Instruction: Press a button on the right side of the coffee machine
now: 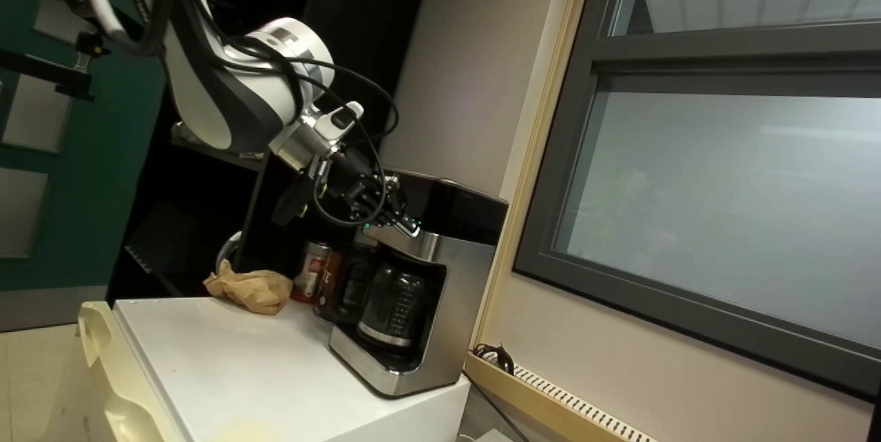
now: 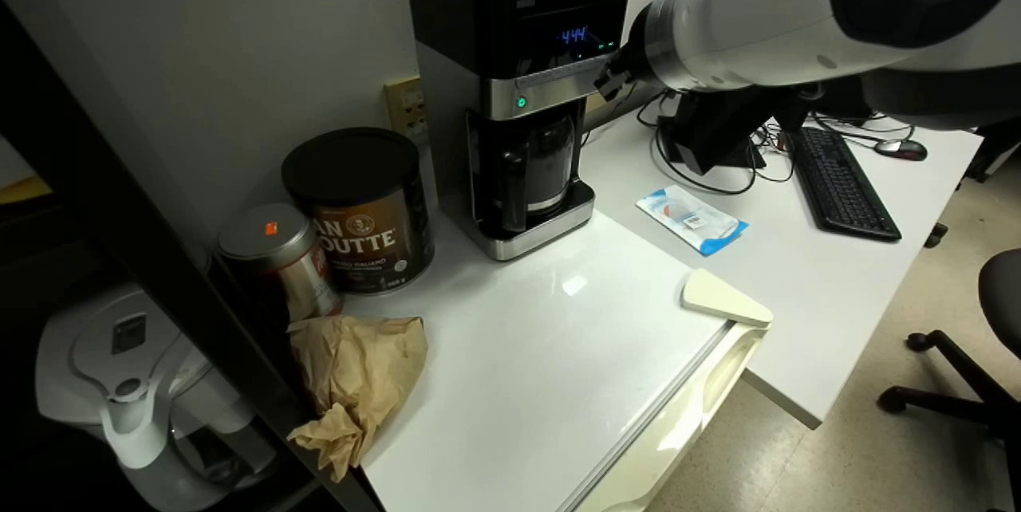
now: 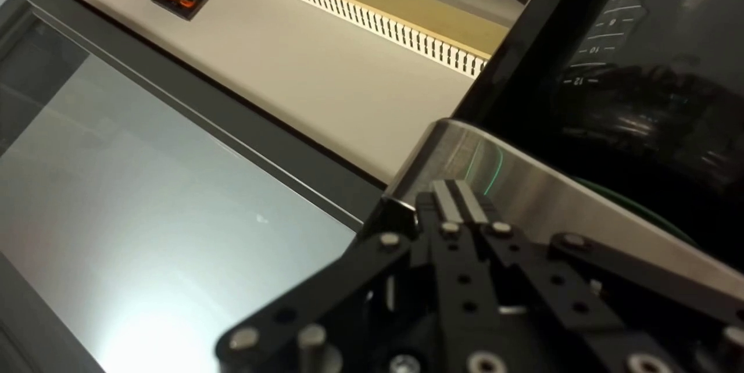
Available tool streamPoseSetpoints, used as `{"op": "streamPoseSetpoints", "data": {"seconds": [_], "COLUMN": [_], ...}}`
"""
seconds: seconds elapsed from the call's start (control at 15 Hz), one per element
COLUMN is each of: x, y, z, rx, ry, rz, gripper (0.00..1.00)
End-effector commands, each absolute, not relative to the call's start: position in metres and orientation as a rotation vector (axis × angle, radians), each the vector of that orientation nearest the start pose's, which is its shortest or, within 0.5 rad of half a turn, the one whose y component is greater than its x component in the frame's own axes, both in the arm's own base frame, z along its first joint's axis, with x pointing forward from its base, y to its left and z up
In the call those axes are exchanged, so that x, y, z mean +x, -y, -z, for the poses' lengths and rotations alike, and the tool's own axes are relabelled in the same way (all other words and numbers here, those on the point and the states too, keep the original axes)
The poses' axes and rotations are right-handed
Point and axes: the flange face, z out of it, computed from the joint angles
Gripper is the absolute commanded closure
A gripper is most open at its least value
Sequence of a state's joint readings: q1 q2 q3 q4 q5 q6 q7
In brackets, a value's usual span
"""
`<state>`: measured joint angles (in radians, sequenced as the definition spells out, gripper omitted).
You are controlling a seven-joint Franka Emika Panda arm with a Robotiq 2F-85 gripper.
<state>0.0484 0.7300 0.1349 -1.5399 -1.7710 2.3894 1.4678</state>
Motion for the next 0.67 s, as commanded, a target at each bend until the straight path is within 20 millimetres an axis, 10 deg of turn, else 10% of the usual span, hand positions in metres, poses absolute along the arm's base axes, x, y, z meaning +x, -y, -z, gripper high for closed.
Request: {"op": "streamPoseSetpoints", "data": {"seconds": [0.0, 0.6], "x": [0.731, 0.713], "y": [-0.110, -0.111], "z": [-0.239, -0.246], "rx": [2.200, 2.264], "ry": [-0.024, -0.030], "rz": [-1.151, -1.157], "gripper": [0.99, 0.99]}}
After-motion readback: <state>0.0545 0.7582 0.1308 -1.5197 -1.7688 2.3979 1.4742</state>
